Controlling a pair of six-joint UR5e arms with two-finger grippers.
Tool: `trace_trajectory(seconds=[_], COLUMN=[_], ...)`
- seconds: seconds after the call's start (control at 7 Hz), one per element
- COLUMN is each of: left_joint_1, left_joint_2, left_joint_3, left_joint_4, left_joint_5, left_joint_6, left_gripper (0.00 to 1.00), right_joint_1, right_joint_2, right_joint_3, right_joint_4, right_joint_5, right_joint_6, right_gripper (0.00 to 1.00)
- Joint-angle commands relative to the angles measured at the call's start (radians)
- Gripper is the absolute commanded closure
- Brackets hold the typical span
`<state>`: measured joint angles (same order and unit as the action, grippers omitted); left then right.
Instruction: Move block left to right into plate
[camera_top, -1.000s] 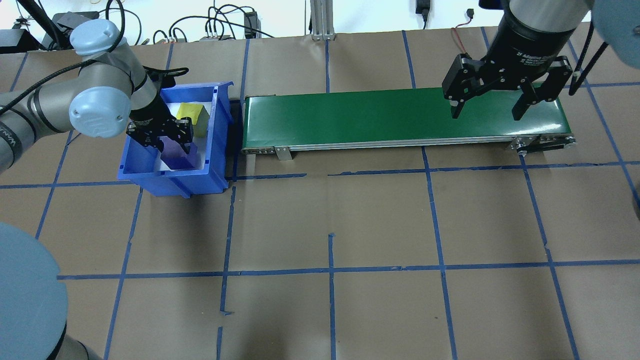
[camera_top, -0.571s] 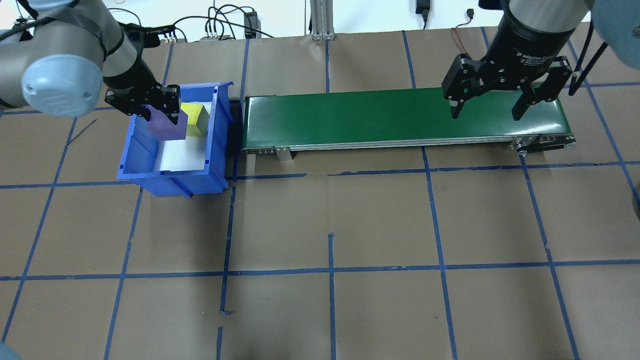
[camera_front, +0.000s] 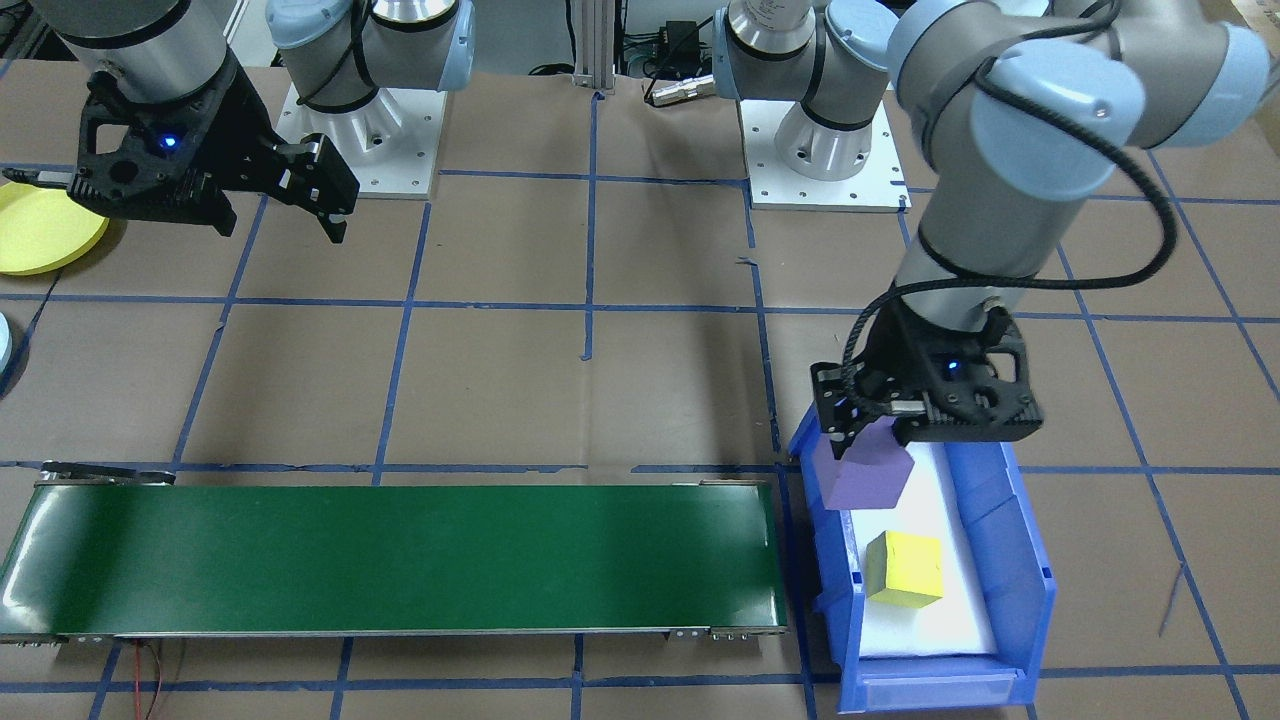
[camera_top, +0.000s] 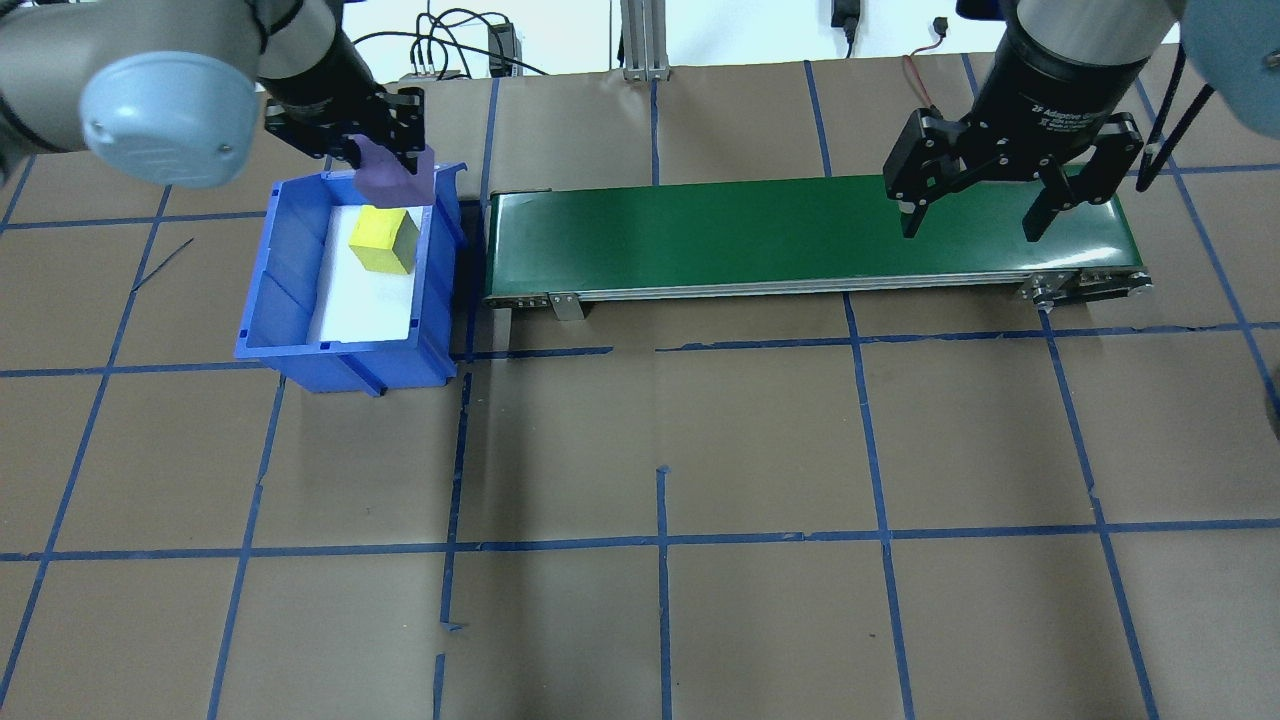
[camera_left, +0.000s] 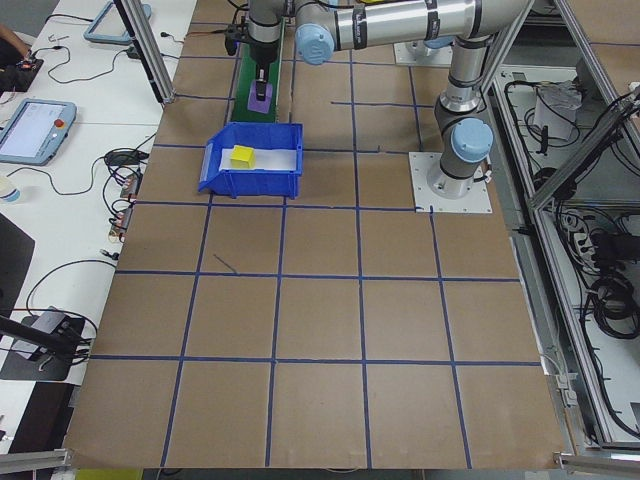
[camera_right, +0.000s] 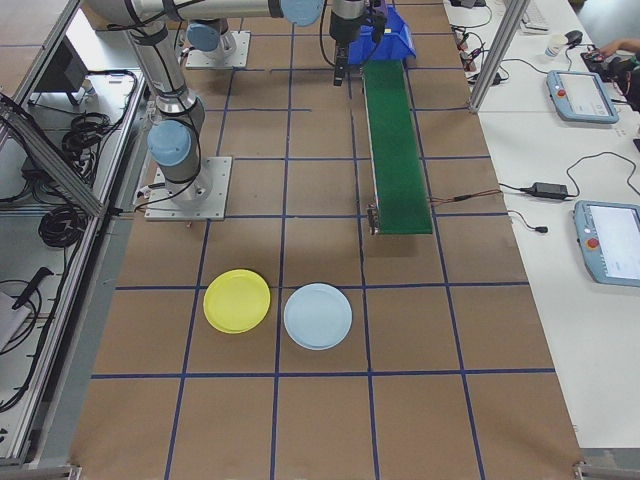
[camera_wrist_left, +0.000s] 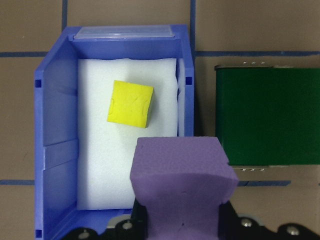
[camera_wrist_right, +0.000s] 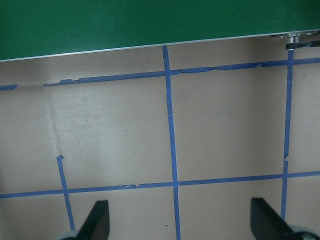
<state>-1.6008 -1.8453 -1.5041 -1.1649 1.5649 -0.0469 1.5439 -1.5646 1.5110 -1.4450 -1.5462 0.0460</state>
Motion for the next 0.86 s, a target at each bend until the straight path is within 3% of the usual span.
trace_trajectory(seconds=[0.0, 0.29, 0.43, 0.57, 0.71], left_joint_1=[-0.091, -0.093, -0.093, -0.093, -0.093], left_joint_2=[-0.144, -0.175, -0.179, -0.186, -0.181], left_joint_3=[0.011, 0.012, -0.016, -0.033, -0.033], left_joint_4=[0.125, 0.12, 0.111, 0.117, 0.122], left_joint_5=[-0.002, -0.006, -0.018, -0.02, -0.016], left_joint_6=[-0.065, -0.068, -0.082, -0.085, -0.096], left_gripper=[0.58, 0.58, 0.51, 0.17, 0.0], right_joint_1=[-0.001, -0.001, -0.001, -0.001, -0.001], right_joint_2=[0.0, 0.0, 0.0, 0.0, 0.0], right_joint_3=[0.0, -0.002, -0.002, -0.002, -0.002], right_joint_4=[0.0, 0.0, 0.0, 0.001, 0.0], right_joint_5=[0.0, 0.0, -0.002, -0.002, 0.0], right_joint_6=[0.0, 0.0, 0.0, 0.0, 0.0], right_gripper=[0.0, 0.0, 0.0, 0.0, 0.0])
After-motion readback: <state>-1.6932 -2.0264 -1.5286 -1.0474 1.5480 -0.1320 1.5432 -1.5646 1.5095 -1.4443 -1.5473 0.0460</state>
